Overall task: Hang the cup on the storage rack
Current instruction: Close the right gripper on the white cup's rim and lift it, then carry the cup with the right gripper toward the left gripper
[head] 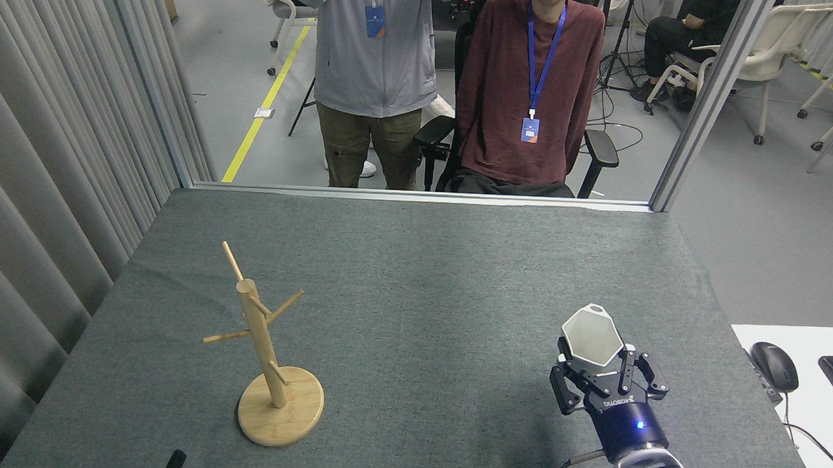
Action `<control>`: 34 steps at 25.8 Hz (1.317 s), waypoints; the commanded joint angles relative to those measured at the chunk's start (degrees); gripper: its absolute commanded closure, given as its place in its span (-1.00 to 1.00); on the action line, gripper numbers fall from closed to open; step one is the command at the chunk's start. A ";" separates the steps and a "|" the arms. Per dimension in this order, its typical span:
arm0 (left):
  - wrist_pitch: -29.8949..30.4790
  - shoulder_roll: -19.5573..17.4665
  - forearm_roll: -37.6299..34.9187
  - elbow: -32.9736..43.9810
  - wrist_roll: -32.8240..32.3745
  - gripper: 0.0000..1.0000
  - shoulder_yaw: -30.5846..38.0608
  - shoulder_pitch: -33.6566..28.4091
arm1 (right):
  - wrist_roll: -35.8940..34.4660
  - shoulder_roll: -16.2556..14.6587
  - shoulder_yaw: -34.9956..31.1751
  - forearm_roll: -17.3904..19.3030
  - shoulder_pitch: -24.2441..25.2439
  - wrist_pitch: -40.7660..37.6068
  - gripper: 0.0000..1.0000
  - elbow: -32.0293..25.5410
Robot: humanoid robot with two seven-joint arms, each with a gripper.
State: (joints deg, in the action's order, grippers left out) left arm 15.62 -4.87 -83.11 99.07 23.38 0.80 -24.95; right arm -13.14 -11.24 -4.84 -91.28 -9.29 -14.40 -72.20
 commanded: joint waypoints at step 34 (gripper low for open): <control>10.22 6.54 -18.76 -6.87 -0.52 -1.00 -14.95 11.24 | 0.66 11.76 15.91 -8.74 10.61 0.42 -0.08 -16.83</control>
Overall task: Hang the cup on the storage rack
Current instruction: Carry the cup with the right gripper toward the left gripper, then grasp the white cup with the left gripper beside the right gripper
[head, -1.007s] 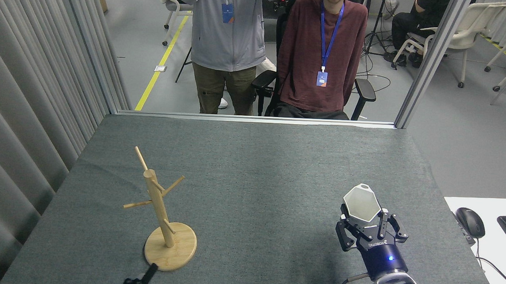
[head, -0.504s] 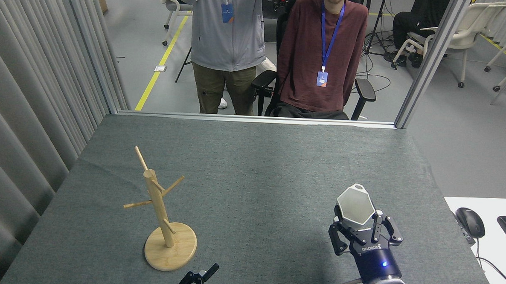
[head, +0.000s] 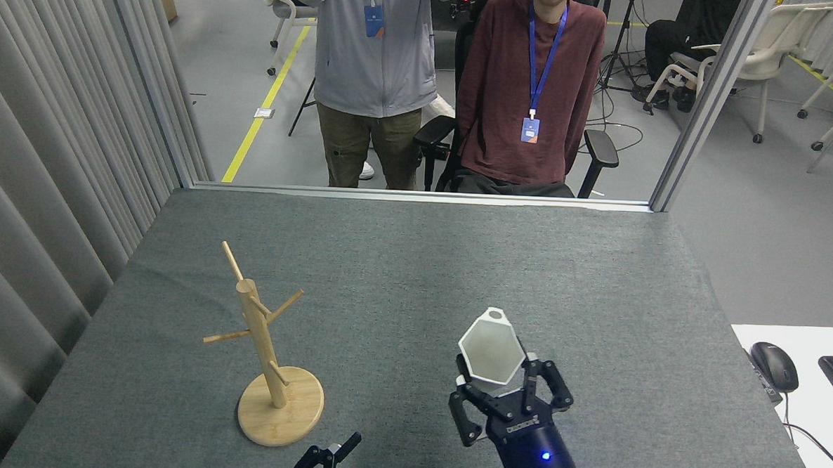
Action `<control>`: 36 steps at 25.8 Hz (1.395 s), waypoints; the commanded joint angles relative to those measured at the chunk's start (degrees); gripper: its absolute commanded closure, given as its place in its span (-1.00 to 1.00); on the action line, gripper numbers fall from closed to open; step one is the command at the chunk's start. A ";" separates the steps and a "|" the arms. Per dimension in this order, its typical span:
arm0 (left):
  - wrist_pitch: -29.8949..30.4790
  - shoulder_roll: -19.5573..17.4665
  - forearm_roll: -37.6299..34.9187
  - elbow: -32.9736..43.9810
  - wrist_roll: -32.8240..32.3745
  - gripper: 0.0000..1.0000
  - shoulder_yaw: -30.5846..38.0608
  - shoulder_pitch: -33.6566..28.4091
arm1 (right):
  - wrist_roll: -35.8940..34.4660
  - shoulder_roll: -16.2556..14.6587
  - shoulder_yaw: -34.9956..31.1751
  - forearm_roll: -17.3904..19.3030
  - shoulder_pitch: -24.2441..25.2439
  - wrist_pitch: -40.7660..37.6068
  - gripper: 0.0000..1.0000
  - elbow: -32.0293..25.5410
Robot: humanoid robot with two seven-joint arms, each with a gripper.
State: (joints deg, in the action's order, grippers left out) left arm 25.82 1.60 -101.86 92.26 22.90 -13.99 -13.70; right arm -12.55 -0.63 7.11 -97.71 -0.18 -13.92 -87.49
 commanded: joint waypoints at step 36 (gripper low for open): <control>0.10 -0.02 0.00 -0.42 -0.05 -1.00 -0.07 -0.02 | -0.37 0.45 16.09 -6.01 14.77 -0.93 -0.09 -12.09</control>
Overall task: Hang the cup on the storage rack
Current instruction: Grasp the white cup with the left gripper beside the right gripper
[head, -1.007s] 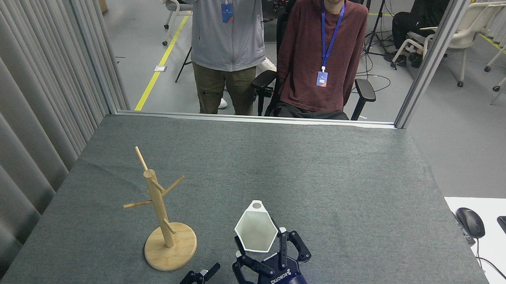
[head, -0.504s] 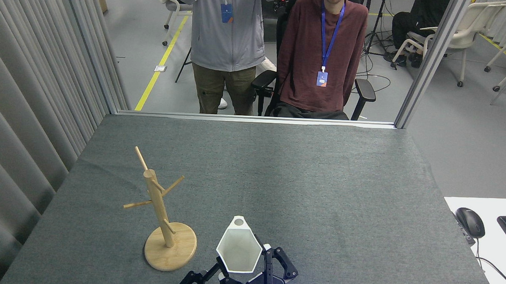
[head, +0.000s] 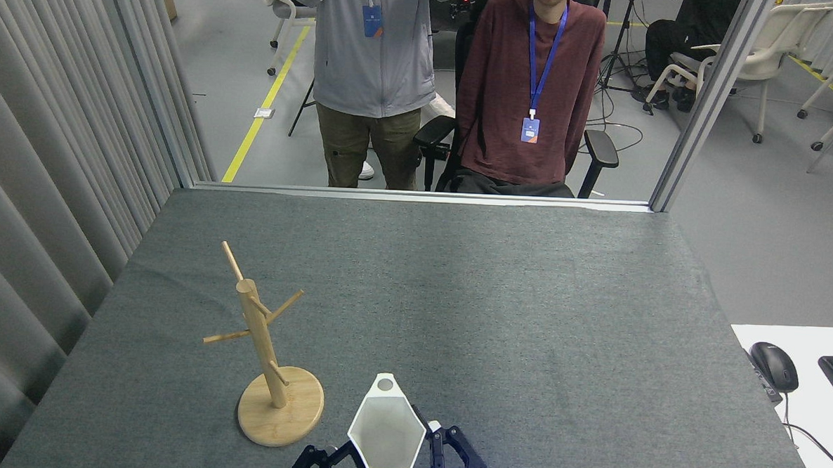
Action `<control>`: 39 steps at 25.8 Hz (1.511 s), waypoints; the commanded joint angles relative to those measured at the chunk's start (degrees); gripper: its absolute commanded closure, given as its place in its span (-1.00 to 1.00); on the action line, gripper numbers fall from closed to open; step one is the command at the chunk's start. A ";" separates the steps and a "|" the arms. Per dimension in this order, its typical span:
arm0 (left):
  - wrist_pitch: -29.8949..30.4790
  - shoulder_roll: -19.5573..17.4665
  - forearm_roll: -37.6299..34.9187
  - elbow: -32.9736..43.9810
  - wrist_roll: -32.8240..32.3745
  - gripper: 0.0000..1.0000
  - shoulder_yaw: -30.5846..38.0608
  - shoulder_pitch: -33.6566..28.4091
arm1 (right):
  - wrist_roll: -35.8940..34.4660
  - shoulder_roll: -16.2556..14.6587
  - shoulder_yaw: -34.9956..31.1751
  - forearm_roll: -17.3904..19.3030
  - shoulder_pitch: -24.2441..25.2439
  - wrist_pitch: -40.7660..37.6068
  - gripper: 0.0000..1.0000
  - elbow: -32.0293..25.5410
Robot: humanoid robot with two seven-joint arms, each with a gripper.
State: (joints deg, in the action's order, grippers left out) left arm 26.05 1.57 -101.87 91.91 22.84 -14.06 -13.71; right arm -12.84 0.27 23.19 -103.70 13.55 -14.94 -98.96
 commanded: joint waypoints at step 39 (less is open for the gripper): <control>-0.03 -0.08 0.09 0.38 0.37 -0.99 0.53 -0.18 | -0.08 -1.42 4.06 -2.74 3.77 1.06 -0.10 -2.20</control>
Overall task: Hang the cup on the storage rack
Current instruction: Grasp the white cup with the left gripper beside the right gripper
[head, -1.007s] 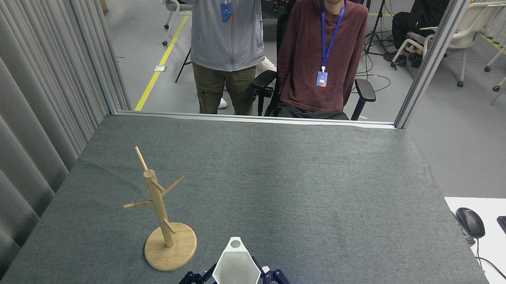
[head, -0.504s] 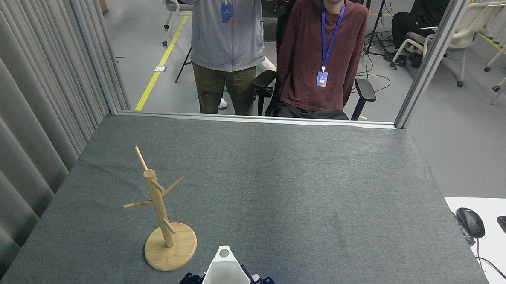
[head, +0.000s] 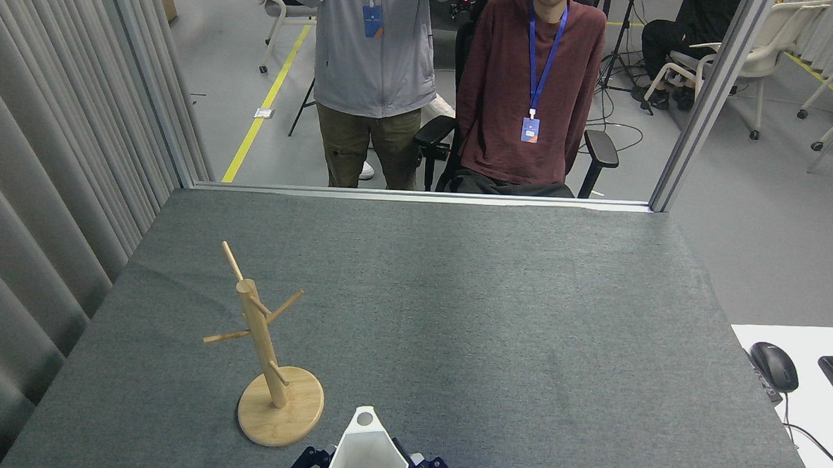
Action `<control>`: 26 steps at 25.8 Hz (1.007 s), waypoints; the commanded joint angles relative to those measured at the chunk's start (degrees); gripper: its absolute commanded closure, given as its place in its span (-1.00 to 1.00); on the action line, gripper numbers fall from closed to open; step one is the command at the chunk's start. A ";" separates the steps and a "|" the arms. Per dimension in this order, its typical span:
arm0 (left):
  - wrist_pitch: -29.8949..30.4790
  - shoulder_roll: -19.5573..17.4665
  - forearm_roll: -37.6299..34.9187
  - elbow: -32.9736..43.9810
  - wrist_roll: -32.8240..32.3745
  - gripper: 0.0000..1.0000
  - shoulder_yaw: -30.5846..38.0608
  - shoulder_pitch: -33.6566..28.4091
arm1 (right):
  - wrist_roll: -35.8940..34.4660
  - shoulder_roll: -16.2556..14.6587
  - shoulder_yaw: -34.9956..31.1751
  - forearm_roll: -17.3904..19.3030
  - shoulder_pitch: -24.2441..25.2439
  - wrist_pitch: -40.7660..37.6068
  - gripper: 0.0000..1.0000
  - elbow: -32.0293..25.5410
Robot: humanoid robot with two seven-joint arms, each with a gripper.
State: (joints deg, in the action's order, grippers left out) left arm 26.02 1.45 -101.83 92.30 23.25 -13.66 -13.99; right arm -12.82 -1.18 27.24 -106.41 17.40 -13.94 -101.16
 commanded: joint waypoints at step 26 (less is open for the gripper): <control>0.08 -0.57 -1.70 0.96 0.13 0.81 0.03 0.28 | -0.10 0.30 0.01 -0.02 -0.26 -0.03 -0.59 0.18</control>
State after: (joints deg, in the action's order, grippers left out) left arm 26.05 0.86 -103.44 93.15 23.42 -13.62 -13.77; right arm -13.06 -0.95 27.24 -106.43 17.17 -13.52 -101.00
